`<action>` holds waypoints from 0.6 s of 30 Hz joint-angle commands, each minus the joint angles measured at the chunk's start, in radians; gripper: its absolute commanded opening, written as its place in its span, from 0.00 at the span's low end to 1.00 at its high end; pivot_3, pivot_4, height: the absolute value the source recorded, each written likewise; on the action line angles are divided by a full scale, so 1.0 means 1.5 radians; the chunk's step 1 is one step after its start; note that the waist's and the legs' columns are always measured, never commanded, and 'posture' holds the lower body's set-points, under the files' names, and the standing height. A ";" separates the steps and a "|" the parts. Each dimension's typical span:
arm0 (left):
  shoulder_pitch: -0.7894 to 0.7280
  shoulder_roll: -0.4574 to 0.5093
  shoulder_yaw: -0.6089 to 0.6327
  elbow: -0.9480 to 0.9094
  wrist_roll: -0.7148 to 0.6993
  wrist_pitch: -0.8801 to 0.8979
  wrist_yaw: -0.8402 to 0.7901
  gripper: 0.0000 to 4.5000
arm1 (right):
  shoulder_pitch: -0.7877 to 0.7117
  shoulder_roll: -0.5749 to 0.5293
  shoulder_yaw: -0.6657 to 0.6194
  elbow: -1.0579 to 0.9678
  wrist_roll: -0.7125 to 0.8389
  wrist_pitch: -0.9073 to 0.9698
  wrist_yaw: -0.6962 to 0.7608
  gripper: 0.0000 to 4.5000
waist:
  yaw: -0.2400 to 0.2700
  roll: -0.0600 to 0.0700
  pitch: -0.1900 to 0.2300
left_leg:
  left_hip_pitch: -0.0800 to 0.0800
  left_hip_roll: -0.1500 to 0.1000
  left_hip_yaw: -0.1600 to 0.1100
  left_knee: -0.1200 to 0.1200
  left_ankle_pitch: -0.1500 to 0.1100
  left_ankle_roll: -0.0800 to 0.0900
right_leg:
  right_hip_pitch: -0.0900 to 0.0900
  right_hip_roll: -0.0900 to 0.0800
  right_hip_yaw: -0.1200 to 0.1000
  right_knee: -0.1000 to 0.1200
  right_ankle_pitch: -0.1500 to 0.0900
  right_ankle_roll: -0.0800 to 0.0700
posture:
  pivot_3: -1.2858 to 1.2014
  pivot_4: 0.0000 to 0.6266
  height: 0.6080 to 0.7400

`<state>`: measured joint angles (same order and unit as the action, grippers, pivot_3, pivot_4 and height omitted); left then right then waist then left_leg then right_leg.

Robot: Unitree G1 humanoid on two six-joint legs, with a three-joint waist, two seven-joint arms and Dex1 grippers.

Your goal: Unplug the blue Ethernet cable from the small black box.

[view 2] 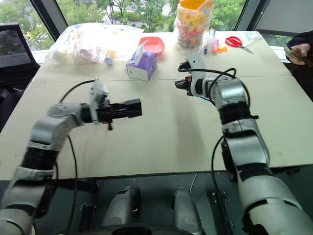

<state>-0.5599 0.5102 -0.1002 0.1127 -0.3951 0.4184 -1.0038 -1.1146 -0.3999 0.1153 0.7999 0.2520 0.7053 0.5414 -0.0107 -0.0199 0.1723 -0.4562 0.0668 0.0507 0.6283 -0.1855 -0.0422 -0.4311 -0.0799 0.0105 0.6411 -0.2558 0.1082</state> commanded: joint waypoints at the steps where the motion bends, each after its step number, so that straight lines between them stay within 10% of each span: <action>1: -0.014 -0.041 -0.010 0.040 0.061 -0.088 0.056 0.11 | -0.034 0.006 -0.029 0.048 -0.024 -0.025 -0.029 0.37 | 0.001 0.000 0.000 | -0.002 0.000 0.000 0.000 0.000 0.000 | -0.002 0.000 0.000 0.000 0.000 0.000 | 0.52 0.24 0.96; 6: -0.034 -0.114 -0.012 0.110 0.104 -0.169 0.108 0.11 | -0.015 -0.015 -0.066 -0.010 -0.020 0.025 -0.039 0.96 | 0.000 0.000 0.000 | -0.003 0.000 0.000 0.000 0.000 0.001 | -0.003 0.000 0.000 0.000 0.002 0.003 | 0.52 0.24 0.96; 18: -0.067 -0.198 -0.016 0.349 0.175 -0.378 0.162 0.11 | 0.248 -0.045 -0.200 -0.567 0.117 0.336 -0.075 0.98 | -0.002 0.001 0.000 | -0.002 0.000 -0.001 0.001 -0.001 0.001 | -0.003 0.000 0.000 0.003 0.002 0.003 | 0.52 0.24 0.96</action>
<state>-0.6547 0.2121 -0.1316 0.6243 -0.1488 -0.1010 -0.7531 -0.7235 -0.4680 -0.1462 0.0511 0.3986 1.1820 0.4459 -0.0142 -0.0187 0.1723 -0.4599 0.0665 0.0493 0.6301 -0.1864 -0.0406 -0.4361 -0.0799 0.0099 0.6463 -0.2535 0.1126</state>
